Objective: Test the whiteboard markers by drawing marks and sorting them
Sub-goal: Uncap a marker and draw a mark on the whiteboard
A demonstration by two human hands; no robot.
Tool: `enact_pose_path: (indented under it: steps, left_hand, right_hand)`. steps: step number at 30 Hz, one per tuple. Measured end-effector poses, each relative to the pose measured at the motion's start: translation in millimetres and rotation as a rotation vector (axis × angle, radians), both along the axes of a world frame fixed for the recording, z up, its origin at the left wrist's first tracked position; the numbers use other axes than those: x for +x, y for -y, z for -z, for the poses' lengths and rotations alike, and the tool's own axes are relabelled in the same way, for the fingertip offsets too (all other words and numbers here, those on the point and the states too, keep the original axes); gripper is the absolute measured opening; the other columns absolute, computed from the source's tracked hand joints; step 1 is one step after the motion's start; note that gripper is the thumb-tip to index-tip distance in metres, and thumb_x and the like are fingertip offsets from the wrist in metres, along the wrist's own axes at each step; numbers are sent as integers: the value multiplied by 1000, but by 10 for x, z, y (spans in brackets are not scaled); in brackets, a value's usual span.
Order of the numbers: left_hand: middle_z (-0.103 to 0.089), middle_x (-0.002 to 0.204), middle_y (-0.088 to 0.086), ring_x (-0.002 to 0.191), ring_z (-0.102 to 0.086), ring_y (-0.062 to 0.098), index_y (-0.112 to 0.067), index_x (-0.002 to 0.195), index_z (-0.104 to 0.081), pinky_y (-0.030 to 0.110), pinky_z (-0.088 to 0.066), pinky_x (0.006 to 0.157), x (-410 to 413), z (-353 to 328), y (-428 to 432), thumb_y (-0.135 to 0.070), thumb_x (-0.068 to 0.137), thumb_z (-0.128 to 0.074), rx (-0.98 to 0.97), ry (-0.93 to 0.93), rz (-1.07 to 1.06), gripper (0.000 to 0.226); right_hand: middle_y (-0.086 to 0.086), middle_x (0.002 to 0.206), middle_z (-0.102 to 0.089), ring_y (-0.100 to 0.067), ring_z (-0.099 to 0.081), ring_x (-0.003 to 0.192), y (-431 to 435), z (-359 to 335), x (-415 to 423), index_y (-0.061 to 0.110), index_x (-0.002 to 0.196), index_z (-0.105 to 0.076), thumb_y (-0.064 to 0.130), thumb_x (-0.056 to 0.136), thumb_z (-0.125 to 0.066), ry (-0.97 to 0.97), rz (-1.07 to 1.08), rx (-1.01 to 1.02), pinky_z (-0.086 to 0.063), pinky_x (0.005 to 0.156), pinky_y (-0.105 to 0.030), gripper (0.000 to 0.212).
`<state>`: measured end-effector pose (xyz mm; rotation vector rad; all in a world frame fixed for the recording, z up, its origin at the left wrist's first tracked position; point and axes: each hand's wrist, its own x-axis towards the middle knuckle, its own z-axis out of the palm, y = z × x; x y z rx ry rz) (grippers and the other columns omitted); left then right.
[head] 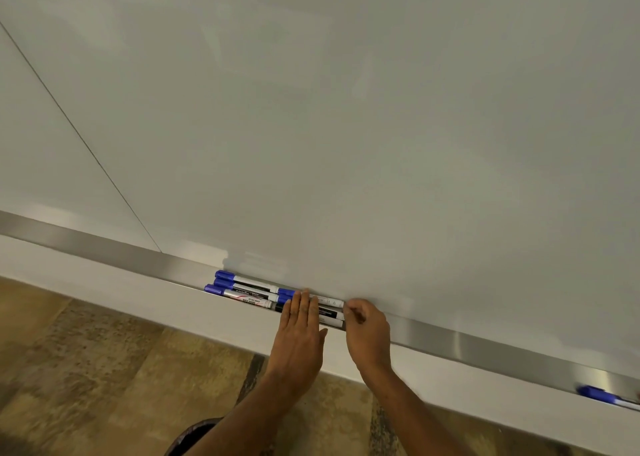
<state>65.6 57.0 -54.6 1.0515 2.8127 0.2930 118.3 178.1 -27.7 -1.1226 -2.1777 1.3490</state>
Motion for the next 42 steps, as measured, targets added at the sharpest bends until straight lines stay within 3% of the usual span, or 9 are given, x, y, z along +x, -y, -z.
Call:
enact_pose_path:
  steps: [2,5,7,10,18,22,26,37,42]
  left_hand:
    - [14,161,14,150,12,29,-9,150,10,41,9,120,-19,-11,-3,-39,109,-21,-27,-13,6,60]
    - [-45,150,21,140,-42,33,-2,144,-39,45,-30,113,-54,-2,1,-38,99,-30,-15,-87,19,58]
    - [-55,143,19,133,-50,32,-2,138,-53,46,-34,113,-33,2,-2,-37,96,-47,-19,-121,41,55]
    - [-57,141,18,132,-51,32,-2,136,-56,46,-32,117,38,-76,-67,-29,87,-71,38,-150,54,59]
    - [-44,153,17,144,-39,31,-3,146,-45,45,-29,119,395,-133,-417,-42,106,-14,117,-151,170,64]
    - [-45,151,19,143,-39,33,-1,144,-48,33,-6,124,650,-276,-675,-38,104,-25,182,-172,217,59]
    - [-44,152,19,144,-38,32,0,144,-48,33,-8,123,923,-385,-930,-36,103,-31,250,-196,254,57]
    - [-39,156,14,148,-33,27,-5,148,-44,41,-24,120,1433,-472,-1454,-38,105,-29,287,-184,268,56]
    - [-38,157,12,148,-31,26,-7,149,-43,29,-6,124,1571,-482,-1508,-40,105,-28,271,-155,240,57]
  right_hand:
    - [7,87,-69,-7,-64,81,-8,-14,28,18,93,-70,13,98,-59,-11,21,21,-46,69,-10,13]
    - [8,86,-68,0,-61,79,-72,-56,132,16,95,-72,11,98,-59,-48,66,62,-43,69,-4,14]
    - [7,89,-69,3,-61,81,-144,-93,252,15,97,-73,11,97,-60,-70,88,96,-42,71,-1,13]
    - [4,95,-72,-6,-64,86,-324,-144,511,13,102,-73,11,96,-62,-108,147,141,-46,81,-9,12]
    - [-8,102,-73,-23,-67,95,-1297,-224,1645,9,106,-72,7,92,-67,-9,326,484,-55,88,-37,15]
    - [-11,107,-74,-29,-67,101,-1935,-206,2375,9,109,-72,6,91,-68,202,330,595,-54,91,-42,18]
    - [-12,109,-75,-32,-67,102,-2453,-202,2903,8,111,-73,1,88,-68,364,298,603,-57,93,-47,24]
    - [-7,98,-75,-25,-65,91,-3006,-97,3259,14,109,-74,0,90,-62,470,22,552,-52,92,-37,26]
    - [-3,105,-71,-21,-60,94,-3165,-172,3250,19,113,-72,7,95,-59,491,-131,583,-49,86,-31,25]
